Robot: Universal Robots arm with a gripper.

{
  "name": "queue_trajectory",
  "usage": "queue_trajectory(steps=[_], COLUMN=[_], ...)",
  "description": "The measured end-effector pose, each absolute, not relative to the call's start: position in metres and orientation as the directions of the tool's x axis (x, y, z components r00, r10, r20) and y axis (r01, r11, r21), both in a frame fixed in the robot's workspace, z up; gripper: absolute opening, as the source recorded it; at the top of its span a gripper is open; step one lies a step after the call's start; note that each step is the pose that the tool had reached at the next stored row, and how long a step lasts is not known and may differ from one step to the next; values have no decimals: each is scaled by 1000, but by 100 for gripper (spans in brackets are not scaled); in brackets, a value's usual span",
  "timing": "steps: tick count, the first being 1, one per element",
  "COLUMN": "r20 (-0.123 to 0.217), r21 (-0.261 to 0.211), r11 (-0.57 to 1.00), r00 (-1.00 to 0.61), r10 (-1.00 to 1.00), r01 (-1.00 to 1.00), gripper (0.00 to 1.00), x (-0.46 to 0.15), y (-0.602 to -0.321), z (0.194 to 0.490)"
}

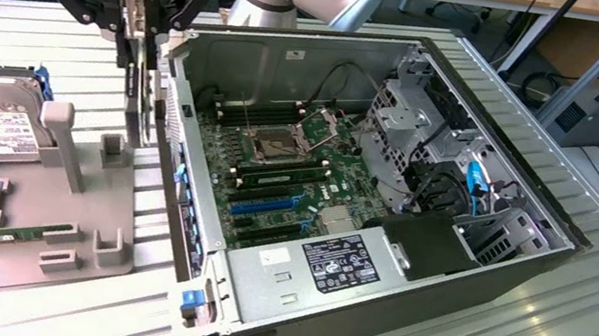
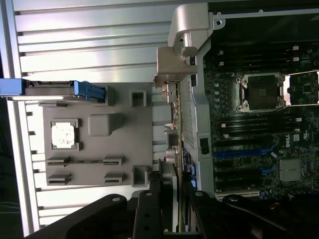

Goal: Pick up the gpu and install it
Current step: 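Pick up the gpu and move the gpu toward the slot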

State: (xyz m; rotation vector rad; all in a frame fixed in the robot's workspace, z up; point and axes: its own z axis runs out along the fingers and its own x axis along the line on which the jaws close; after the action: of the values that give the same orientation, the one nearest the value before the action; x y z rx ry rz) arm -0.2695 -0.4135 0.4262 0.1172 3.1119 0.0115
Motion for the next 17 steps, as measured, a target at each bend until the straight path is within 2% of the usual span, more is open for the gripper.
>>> queue_trajectory(steps=[17], r20=[-27], r21=[8], r11=[997], r00=[-997], r10=[75], r01=[75], gripper=[27], x=[-250], y=[-414], z=[426])
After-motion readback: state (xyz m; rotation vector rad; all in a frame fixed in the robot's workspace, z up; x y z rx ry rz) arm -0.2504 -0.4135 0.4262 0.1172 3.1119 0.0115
